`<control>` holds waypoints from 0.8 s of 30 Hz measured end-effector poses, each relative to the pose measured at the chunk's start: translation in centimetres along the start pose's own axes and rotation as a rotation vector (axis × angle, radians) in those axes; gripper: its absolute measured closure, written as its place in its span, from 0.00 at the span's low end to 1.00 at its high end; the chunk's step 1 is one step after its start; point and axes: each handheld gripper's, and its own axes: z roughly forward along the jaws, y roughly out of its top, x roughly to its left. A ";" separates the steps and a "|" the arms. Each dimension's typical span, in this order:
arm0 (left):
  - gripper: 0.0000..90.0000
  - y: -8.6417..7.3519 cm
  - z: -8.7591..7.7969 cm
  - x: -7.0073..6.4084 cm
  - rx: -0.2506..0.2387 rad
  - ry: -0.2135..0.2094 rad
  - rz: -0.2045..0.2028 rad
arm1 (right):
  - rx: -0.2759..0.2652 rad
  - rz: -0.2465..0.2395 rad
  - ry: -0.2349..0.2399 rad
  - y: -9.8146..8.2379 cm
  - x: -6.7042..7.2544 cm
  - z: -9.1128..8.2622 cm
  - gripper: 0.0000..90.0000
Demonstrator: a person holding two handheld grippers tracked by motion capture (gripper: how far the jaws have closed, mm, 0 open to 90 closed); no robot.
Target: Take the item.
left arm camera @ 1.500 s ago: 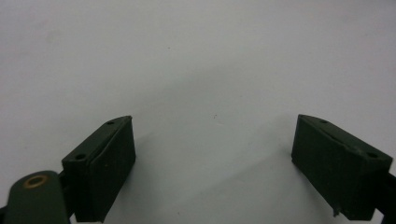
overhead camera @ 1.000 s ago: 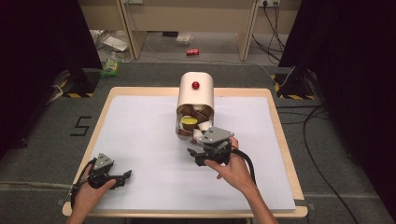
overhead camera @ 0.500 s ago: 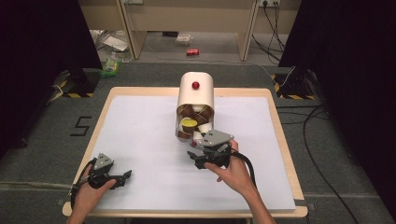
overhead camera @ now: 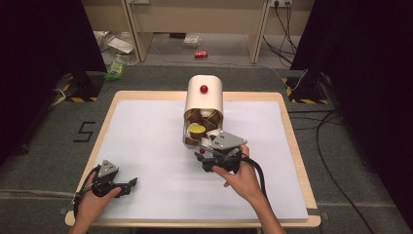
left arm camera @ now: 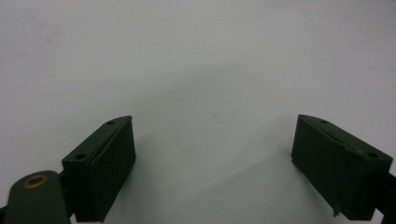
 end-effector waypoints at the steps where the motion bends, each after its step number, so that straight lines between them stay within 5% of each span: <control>1: 0.14 0.0 0.0 0.0 0.000 0.000 0.000 | 0.000 0.000 0.000 0.0 0.0 0.0 0.34; 14: 0.14 0.0 0.0 0.0 0.000 0.000 0.000 | -0.022 0.032 -0.041 1.1 -0.5 1.0 0.34; 24: 0.14 0.0 0.0 0.0 0.000 0.000 0.000 | 0.012 0.040 -0.050 2.4 -1.0 1.8 0.36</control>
